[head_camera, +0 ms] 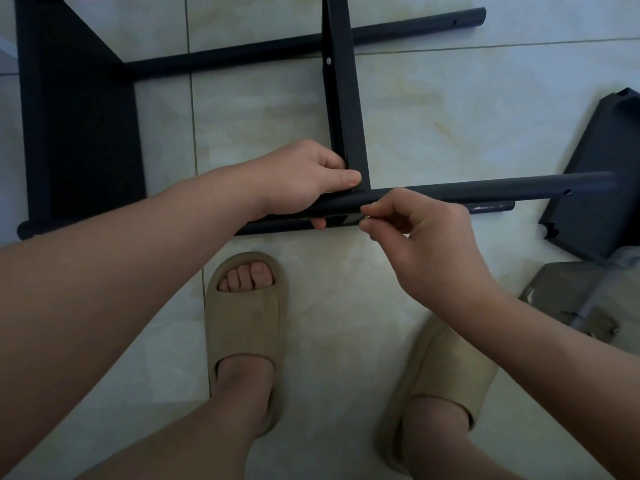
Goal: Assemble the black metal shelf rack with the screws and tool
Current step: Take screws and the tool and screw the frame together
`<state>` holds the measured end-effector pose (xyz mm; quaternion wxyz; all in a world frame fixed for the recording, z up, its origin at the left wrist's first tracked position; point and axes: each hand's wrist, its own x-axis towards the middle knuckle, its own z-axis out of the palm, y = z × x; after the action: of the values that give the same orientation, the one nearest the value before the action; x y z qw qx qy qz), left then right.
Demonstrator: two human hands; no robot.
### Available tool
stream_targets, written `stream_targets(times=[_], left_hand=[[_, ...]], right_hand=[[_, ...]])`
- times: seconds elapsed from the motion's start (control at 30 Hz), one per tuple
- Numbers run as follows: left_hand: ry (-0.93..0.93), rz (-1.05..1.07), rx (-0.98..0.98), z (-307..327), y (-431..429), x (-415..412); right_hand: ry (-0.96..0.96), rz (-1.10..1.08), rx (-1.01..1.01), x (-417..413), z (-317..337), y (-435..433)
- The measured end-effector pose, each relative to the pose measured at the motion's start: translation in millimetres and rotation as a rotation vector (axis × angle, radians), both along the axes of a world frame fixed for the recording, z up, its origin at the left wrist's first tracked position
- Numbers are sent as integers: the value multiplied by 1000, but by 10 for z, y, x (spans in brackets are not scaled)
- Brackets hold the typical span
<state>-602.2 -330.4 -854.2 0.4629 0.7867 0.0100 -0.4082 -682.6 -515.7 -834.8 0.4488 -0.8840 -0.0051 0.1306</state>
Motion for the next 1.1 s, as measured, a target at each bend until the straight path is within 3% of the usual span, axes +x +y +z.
stream_targets(times=[0.17,0.3,0.4,0.57,0.9,1.1], left_hand=[[-3,-5,8,24,-11,5],[2,-9,-3,18,-20,7],[-3,-4,-4,12,-23,5],[-16,-23,-5,10,-25,4],[-22,-25,-7,22,-27,2],[-29,-23,12,13,-17,-3]], right_hand=[[201,-163,168,27,-2,18],[336,-355,441,4,16,77],[370,-423,550,-28,8,107],[316,-349,485,3,8,83],[70,-10,7,44,25,10],[150,-152,173,-36,-49,41]])
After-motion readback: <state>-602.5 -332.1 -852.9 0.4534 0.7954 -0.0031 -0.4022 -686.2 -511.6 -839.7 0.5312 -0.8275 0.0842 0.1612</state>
